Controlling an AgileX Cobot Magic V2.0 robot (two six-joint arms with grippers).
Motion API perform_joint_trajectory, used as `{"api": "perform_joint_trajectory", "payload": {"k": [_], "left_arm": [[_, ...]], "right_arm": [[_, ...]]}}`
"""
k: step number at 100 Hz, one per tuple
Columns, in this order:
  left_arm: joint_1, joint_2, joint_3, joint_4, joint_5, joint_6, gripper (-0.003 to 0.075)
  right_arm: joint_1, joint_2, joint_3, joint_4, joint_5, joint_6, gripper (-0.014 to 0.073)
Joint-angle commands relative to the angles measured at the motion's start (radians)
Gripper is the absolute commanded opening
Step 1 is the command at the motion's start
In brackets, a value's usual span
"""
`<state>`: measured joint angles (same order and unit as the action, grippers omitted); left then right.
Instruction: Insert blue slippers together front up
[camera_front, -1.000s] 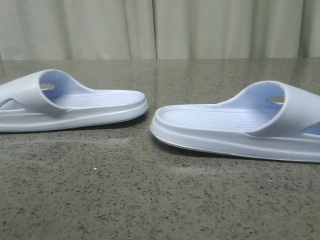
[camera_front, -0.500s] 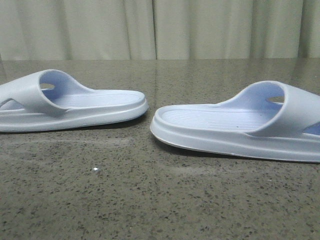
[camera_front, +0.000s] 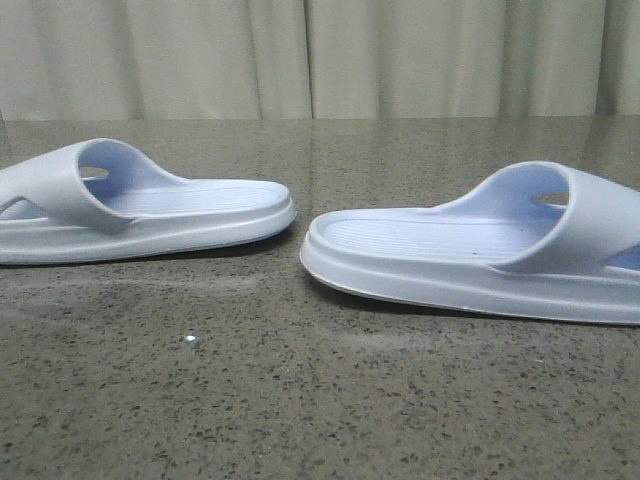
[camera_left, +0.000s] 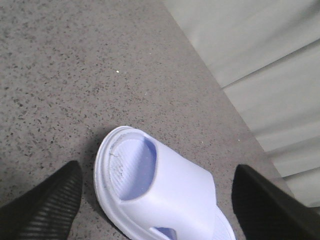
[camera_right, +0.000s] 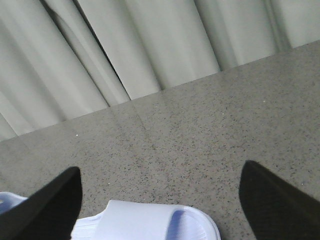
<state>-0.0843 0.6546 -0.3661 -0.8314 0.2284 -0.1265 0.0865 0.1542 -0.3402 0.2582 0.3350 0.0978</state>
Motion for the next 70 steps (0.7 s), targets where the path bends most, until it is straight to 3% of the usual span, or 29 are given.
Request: {"api": "perform_joint_trajectory", "payload": {"k": [1, 70], "left_arm": [[-0.001, 0.049, -0.035, -0.048, -0.065, -0.007, 0.0547], [-0.001, 0.268, -0.075, -0.157, -0.037, -0.003, 0.0547]], "right_arm": [[-0.002, 0.022, -0.038, 0.006, -0.085, -0.001, 0.0560], [-0.002, 0.022, -0.038, 0.006, -0.089, -0.001, 0.0560]]}}
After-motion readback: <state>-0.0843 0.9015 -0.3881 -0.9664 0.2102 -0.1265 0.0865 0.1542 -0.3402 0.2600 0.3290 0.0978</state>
